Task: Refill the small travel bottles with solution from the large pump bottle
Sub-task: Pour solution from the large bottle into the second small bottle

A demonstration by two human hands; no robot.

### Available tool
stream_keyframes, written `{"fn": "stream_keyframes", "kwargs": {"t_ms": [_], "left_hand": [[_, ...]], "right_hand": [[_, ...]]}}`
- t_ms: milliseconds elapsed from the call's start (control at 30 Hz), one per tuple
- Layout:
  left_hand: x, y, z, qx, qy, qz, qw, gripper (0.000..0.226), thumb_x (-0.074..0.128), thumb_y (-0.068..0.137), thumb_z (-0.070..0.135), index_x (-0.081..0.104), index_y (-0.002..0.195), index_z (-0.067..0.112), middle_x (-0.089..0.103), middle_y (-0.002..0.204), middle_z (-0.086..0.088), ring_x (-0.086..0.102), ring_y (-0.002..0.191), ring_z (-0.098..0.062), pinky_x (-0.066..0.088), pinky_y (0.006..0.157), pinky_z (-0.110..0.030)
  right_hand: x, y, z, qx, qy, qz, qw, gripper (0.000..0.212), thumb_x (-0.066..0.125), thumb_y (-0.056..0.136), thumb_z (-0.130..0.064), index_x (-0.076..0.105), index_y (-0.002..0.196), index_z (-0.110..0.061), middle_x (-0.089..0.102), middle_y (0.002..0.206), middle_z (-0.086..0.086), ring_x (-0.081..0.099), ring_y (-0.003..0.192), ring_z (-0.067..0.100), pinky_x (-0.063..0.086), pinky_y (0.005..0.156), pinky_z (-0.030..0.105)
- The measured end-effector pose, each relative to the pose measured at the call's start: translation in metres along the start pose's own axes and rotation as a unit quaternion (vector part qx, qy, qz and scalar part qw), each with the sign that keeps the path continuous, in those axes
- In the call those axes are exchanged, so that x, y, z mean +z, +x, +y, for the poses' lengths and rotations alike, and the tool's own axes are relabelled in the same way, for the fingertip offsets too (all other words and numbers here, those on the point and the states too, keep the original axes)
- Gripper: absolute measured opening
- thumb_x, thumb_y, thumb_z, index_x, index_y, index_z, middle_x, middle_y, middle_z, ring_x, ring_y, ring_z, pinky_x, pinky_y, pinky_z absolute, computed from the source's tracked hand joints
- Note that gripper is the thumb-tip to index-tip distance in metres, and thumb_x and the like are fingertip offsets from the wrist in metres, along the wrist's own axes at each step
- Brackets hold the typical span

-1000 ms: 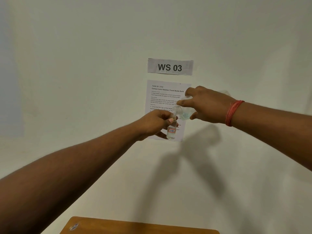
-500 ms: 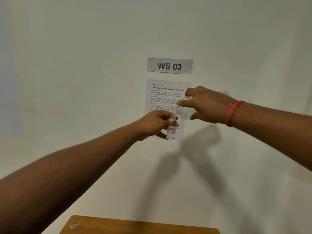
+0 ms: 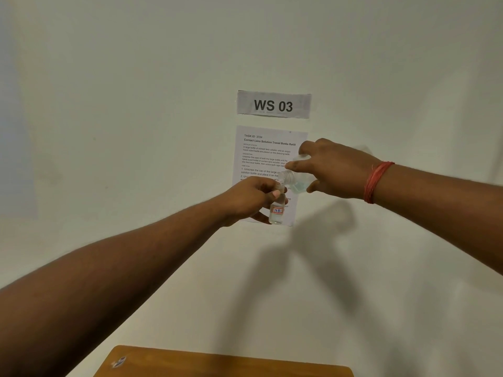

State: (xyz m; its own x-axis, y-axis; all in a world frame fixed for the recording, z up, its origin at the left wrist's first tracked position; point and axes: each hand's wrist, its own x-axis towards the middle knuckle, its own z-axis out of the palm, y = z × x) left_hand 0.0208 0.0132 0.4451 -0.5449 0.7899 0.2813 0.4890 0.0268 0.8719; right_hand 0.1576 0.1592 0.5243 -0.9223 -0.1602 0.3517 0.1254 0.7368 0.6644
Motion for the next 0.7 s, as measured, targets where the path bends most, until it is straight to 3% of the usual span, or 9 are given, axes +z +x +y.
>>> {"fn": "stream_keyframes", "kwargs": {"t_ms": [700], "left_hand": [[0.001, -0.001, -0.004, -0.002, -0.011, 0.0, 1.0, 0.02, 0.05, 0.106, 0.012, 0.068, 0.115, 0.011, 0.073, 0.118, -0.006, 0.071, 0.106, -0.021, 0.065, 0.078, -0.04]], "right_hand": [[0.015, 0.005, 0.005, -0.011, 0.007, 0.011, 1.0, 0.069, 0.074, 0.084, -0.035, 0.042, 0.146, -0.029, 0.048, 0.136, 0.01, 0.052, 0.109, 0.03, 0.052, 0.087, 0.041]]}}
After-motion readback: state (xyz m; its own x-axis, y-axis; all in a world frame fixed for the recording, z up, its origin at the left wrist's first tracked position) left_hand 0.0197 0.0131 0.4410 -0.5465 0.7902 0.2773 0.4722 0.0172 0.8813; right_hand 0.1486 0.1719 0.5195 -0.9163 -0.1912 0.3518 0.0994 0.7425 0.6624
